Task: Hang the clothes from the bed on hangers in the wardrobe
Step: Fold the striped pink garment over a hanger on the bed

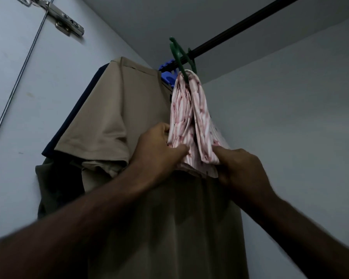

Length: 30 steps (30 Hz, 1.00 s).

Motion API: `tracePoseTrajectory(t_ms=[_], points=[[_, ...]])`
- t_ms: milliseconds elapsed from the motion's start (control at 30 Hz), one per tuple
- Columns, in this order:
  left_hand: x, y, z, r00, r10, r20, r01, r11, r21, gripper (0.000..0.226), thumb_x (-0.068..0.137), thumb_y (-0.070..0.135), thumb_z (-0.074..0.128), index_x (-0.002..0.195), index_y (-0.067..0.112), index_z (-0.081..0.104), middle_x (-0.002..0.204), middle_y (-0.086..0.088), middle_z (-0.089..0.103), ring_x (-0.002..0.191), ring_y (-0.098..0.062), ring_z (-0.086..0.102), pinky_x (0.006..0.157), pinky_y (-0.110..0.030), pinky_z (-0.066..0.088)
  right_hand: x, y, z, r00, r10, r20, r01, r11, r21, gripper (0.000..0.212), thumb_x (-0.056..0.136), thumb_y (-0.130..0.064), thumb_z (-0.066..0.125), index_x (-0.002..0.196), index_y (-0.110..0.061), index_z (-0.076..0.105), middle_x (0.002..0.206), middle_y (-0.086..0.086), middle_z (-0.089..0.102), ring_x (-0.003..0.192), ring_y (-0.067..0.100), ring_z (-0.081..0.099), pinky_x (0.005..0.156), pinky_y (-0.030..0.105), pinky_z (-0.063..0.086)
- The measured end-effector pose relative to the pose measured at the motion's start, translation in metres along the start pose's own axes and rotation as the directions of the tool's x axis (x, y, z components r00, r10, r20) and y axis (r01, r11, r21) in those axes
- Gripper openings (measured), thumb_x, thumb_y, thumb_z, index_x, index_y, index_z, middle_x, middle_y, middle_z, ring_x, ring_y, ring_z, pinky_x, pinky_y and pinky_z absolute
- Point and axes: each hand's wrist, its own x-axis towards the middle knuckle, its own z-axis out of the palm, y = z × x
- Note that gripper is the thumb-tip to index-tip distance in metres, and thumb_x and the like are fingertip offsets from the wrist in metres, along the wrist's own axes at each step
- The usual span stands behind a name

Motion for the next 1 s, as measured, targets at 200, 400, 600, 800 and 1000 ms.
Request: tracePoseTrajectory(t_ms=[200, 400, 600, 800, 1000], points=[[-0.003, 0.007, -0.004, 0.993, 0.084, 0.088, -0.082, 0.996, -0.021, 0.035, 0.077, 0.014, 0.070, 0.110, 0.019, 0.058, 0.102, 0.004, 0.072, 0.090, -0.008, 0.070, 0.085, -0.039, 0.057, 0.002, -0.017, 0.017, 0.995, 0.097, 0.018, -0.097, 0.995, 0.003, 0.031, 0.085, -0.025, 0.062, 0.115, -0.019, 0.070, 0.089, 0.004, 0.075, 0.066, 0.026, 0.067, 0.057, 0.031, 0.052], [-0.002, 0.011, -0.003, 0.996, -0.003, 0.088, 0.020, 0.983, -0.183, 0.031, 0.084, 0.028, 0.068, 0.110, 0.014, 0.064, 0.092, 0.003, 0.074, 0.080, -0.009, 0.071, 0.072, -0.029, 0.058, 0.000, -0.037, 0.021, 0.990, 0.138, -0.040, -0.140, 0.989, -0.049, 0.038, 0.084, -0.027, 0.052, 0.117, -0.016, 0.069, 0.086, 0.004, 0.074, 0.065, 0.023, 0.068, 0.056, 0.031, 0.054], [0.009, 0.007, -0.009, 0.985, -0.126, 0.116, 0.145, 0.974, -0.174, 0.054, 0.072, 0.022, 0.076, 0.123, 0.015, 0.061, 0.110, 0.001, 0.071, 0.095, -0.018, 0.070, 0.084, -0.039, 0.059, -0.017, -0.041, 0.023, 0.997, 0.060, 0.046, -0.072, 0.939, 0.336, 0.034, 0.090, -0.037, 0.055, 0.116, -0.018, 0.068, 0.106, -0.009, 0.070, 0.092, 0.004, 0.063, 0.084, 0.021, 0.047], [0.016, -0.001, -0.023, 0.969, -0.210, 0.128, 0.241, 0.919, -0.313, 0.035, 0.083, 0.000, 0.068, 0.117, 0.004, 0.063, 0.102, -0.009, 0.074, 0.086, -0.024, 0.073, 0.069, -0.032, 0.059, -0.006, 0.041, 0.027, 0.542, 0.783, 0.305, -0.779, 0.332, 0.531, 0.029, 0.093, -0.043, 0.060, 0.107, -0.018, 0.061, 0.107, -0.003, 0.066, 0.090, 0.010, 0.062, 0.075, 0.028, 0.053], [0.013, 0.002, -0.025, 0.975, -0.194, 0.107, 0.221, 0.884, -0.411, 0.023, 0.086, 0.001, 0.067, 0.103, 0.014, 0.058, 0.102, -0.006, 0.072, 0.089, -0.022, 0.072, 0.077, -0.040, 0.060, -0.007, 0.053, 0.035, 0.397, 0.517, 0.759, -0.746, -0.300, 0.595, 0.048, 0.081, -0.047, 0.064, 0.123, -0.025, 0.058, 0.117, 0.004, 0.070, 0.106, 0.026, 0.065, 0.076, 0.038, 0.051]])
